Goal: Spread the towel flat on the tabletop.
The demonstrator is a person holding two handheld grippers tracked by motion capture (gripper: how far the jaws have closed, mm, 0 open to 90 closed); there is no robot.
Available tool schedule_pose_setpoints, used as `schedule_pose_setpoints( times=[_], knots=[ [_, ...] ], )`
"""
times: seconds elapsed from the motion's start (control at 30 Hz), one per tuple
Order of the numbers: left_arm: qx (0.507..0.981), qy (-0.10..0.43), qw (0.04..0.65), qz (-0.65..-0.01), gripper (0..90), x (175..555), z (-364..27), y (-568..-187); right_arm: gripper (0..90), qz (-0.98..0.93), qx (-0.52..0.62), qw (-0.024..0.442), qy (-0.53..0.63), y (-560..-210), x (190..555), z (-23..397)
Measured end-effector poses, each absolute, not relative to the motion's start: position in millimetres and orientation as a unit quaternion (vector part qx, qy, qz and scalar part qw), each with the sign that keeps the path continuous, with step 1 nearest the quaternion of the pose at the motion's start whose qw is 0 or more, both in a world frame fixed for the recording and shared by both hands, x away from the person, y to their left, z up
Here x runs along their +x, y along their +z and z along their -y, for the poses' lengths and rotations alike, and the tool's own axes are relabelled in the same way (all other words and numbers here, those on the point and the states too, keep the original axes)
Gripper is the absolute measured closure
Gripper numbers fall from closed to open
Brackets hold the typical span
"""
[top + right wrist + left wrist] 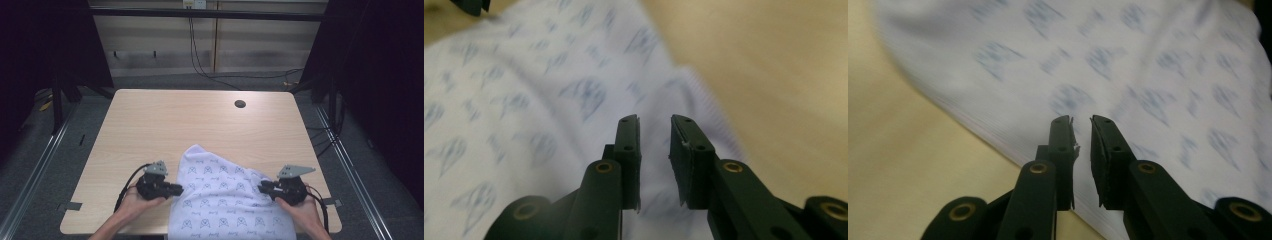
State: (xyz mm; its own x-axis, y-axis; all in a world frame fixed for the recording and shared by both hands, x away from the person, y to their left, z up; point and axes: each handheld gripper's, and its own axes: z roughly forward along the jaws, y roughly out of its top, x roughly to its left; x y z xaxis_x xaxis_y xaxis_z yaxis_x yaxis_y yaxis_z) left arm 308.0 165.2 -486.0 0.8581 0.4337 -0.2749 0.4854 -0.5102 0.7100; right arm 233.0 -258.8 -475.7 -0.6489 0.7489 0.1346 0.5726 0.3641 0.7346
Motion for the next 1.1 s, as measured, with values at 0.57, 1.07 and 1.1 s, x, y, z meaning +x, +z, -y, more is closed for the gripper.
schedule_pose_setpoints(
  times=[0.57, 1.07, 1.1],
  knots=[
    [0.829, 0.005, 0.431, -0.358, 71.5, 391, -137, -501, 77.6, -0.830, 0.407, 0.071, 0.375, -494, 297, 242],
    [0.794, 0.047, 0.518, -0.314, 88.1, 361, -174, -440, 89.5, -0.729, 0.444, 0.188, 0.486, -420, 286, 294],
    [0.792, 0.054, 0.523, -0.310, 88.0, 359, -175, -434, 89.5, -0.724, 0.444, 0.194, 0.490, -414, 286, 297]
  ],
)
